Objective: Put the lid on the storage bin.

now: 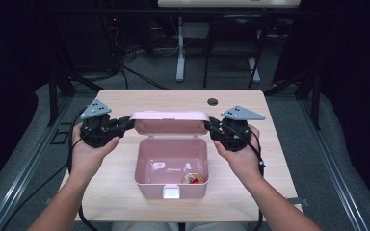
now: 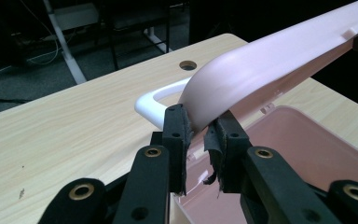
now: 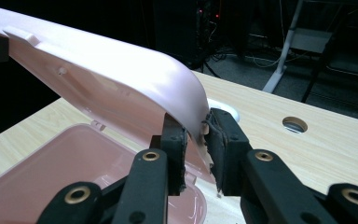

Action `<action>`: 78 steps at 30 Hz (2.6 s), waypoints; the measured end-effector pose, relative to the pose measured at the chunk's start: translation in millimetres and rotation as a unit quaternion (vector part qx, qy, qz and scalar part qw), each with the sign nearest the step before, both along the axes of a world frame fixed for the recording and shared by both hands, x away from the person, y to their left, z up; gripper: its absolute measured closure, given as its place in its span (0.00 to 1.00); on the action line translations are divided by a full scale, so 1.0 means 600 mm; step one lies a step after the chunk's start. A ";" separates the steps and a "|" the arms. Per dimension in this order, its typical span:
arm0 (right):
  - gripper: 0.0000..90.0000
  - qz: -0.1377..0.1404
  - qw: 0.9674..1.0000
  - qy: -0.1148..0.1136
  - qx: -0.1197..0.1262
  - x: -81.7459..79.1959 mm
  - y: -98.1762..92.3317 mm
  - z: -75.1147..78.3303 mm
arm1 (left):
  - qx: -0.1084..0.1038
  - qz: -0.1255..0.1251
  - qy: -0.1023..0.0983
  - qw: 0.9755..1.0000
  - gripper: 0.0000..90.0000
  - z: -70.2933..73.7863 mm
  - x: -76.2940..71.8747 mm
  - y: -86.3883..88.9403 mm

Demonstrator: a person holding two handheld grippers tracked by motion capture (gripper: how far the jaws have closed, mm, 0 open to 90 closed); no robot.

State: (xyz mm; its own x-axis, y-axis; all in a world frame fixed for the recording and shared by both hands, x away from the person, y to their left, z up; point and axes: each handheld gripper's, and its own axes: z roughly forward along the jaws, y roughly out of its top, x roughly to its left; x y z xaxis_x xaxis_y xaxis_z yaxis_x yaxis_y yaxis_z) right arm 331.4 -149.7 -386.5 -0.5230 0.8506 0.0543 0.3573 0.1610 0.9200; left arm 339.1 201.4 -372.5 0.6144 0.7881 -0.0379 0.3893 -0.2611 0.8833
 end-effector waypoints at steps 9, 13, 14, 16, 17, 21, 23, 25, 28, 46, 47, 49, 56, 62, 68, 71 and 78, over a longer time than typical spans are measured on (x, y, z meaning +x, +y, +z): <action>0.83 0.010 1.000 0.004 0.004 -0.011 -0.004 -0.006 | 0.000 -0.009 0.002 1.000 0.87 -0.008 -0.016 0.005; 0.83 0.012 1.000 0.005 0.007 -0.016 -0.006 -0.010 | 0.002 -0.010 0.001 1.000 0.87 -0.010 -0.023 0.004; 0.83 0.014 1.000 0.006 0.008 -0.018 -0.006 -0.011 | 0.002 -0.010 0.002 1.000 0.87 -0.011 -0.024 0.004; 0.82 0.015 1.000 0.007 0.010 -0.020 -0.007 -0.012 | 0.003 -0.011 0.001 1.000 0.87 -0.012 -0.026 0.005; 0.82 0.015 1.000 0.007 0.009 -0.020 -0.007 -0.012 | 0.003 -0.012 0.001 1.000 0.87 -0.013 -0.027 0.005; 0.81 0.019 1.000 0.007 0.012 -0.024 -0.008 -0.015 | 0.004 -0.014 0.002 1.000 0.86 -0.015 -0.031 0.005; 0.81 0.021 1.000 0.006 0.013 -0.025 -0.008 -0.016 | 0.004 -0.014 0.000 1.000 0.86 -0.016 -0.034 0.005; 0.81 0.022 1.000 0.007 0.012 -0.027 -0.009 -0.017 | 0.006 -0.015 0.001 1.000 0.86 -0.017 -0.036 0.005; 0.81 0.022 1.000 0.007 0.012 -0.030 -0.009 -0.019 | 0.005 -0.016 0.001 1.000 0.86 -0.019 -0.039 0.006; 0.79 0.035 0.999 0.006 0.013 -0.051 -0.013 -0.039 | 0.005 -0.022 -0.003 1.000 0.86 -0.037 -0.063 0.008; 0.79 0.036 0.999 0.007 0.014 -0.052 -0.014 -0.040 | 0.007 -0.023 -0.003 1.000 0.86 -0.039 -0.065 0.009; 0.79 0.037 0.999 0.008 0.016 -0.054 -0.015 -0.043 | 0.007 -0.026 -0.002 1.000 0.85 -0.041 -0.068 0.009; 0.78 0.046 0.999 0.014 0.018 -0.060 -0.019 -0.052 | 0.003 -0.033 0.002 0.999 0.84 -0.050 -0.076 0.012; 0.78 0.052 0.998 0.015 0.017 -0.068 -0.022 -0.059 | 0.003 -0.037 0.005 0.999 0.84 -0.056 -0.084 0.015; 0.78 0.059 0.998 0.019 0.024 -0.076 -0.026 -0.065 | 0.001 -0.041 0.009 0.999 0.84 -0.062 -0.090 0.018; 0.79 0.061 0.998 0.021 0.025 -0.079 -0.028 -0.068 | 0.002 -0.042 0.008 0.999 0.84 -0.067 -0.092 0.018; 0.83 0.067 0.997 0.027 0.029 -0.087 -0.034 -0.079 | 0.008 -0.043 0.007 0.999 0.85 -0.076 -0.101 0.018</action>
